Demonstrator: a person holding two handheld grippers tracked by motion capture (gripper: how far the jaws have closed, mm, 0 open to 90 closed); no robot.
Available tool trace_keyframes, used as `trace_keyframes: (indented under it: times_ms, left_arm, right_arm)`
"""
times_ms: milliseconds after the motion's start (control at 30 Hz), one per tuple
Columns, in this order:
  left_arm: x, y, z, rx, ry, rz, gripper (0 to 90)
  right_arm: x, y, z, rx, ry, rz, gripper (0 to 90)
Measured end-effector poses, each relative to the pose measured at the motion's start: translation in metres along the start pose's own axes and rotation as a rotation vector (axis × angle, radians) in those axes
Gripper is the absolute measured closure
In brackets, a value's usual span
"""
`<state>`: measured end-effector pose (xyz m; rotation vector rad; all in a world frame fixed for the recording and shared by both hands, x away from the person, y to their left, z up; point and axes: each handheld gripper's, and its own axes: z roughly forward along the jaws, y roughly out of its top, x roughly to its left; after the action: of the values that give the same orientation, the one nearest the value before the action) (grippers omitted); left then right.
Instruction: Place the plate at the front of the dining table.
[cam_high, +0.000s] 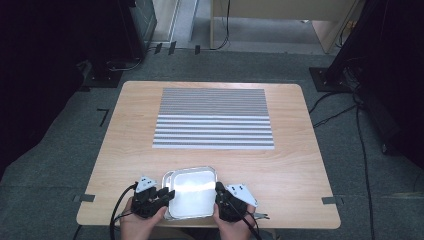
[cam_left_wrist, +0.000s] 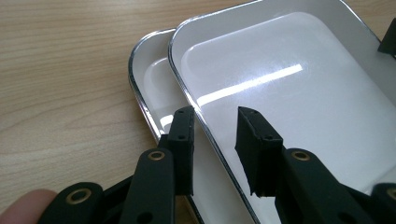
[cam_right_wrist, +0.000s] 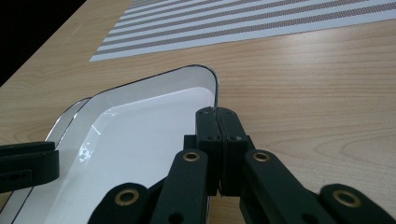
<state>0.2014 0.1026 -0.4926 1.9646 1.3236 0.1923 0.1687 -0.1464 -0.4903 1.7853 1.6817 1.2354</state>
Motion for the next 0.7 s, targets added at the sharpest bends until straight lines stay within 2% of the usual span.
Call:
trace_keyframes:
  times_ms: [67, 267, 333, 400, 533, 700]
  left_arm:
    - [-0.0022, -0.0018, 0.0035, 0.011, 0.008, 0.007, 69.3]
    - [-0.0059, -0.0041, 0.0057, -0.022, 0.053, 0.014, 75.8]
    - [-0.0077, -0.0044, 0.0068, -0.03, 0.068, 0.012, 76.9]
    - [-0.0093, -0.005, 0.0074, -0.036, 0.076, 0.01, 77.5]
    - [-0.0096, -0.0052, 0.0073, -0.037, 0.078, 0.008, 77.7]
    - [-0.0104, -0.006, 0.0076, -0.044, 0.08, 0.001, 77.8]
  right_arm:
    - [-0.0002, 0.0002, 0.0, -0.005, -0.011, -0.006, 90.0]
    - [-0.0028, 0.0017, 0.001, 0.018, 0.006, -0.016, 88.7]
    - [-0.0035, 0.0016, 0.0007, 0.032, 0.013, -0.017, 87.0]
    - [-0.0028, -0.0001, 0.0006, 0.032, 0.009, -0.042, 82.0]
    - [-0.0024, -0.004, 0.0024, 0.049, -0.003, -0.066, 79.8]
    - [0.0002, -0.0039, 0.0041, 0.056, -0.02, -0.074, 84.1]
